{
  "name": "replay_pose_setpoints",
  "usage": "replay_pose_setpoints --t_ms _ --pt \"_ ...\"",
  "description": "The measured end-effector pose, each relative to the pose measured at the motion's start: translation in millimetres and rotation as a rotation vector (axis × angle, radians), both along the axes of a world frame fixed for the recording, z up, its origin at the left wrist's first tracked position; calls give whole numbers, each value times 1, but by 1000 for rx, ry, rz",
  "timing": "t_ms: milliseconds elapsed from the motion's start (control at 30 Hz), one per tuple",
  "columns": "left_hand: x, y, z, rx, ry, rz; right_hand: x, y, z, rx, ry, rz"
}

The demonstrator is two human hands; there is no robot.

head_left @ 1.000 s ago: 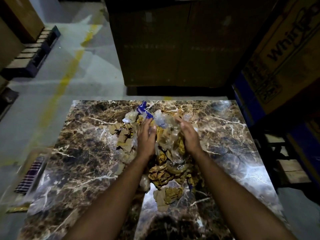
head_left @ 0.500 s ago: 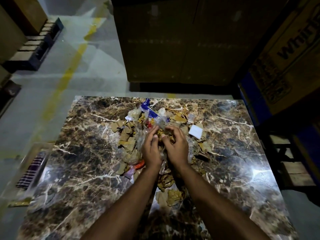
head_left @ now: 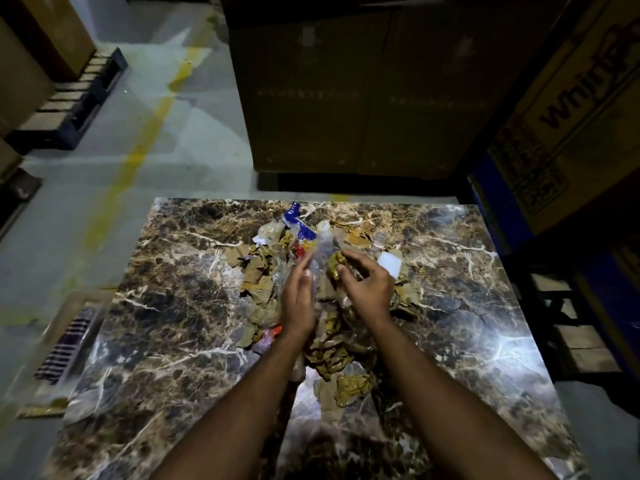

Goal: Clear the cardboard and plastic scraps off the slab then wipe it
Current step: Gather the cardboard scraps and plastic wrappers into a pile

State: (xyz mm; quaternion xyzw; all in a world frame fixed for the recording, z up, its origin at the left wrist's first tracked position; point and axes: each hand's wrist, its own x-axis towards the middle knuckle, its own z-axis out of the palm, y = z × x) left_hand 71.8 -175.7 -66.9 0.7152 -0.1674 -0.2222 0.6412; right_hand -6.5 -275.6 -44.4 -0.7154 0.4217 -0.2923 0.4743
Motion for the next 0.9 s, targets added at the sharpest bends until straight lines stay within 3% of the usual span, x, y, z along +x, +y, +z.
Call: replay_pose_setpoints --t_ms 200,500,633,733,900 --pt "8 4 9 51 -110 -45 -23 -24 29 133 -213 -14" --pt "25 7 26 265 -241 -104 -45 -54 58 293 -288 -18" --pt "24 4 50 174 -370 -73 -53 -61 68 398 -301 22" --pt "21 -5 72 107 -509 -170 -51 -62 73 457 -336 20" --pt "12 -21 94 17 -598 -241 -43 -60 95 629 -537 17"
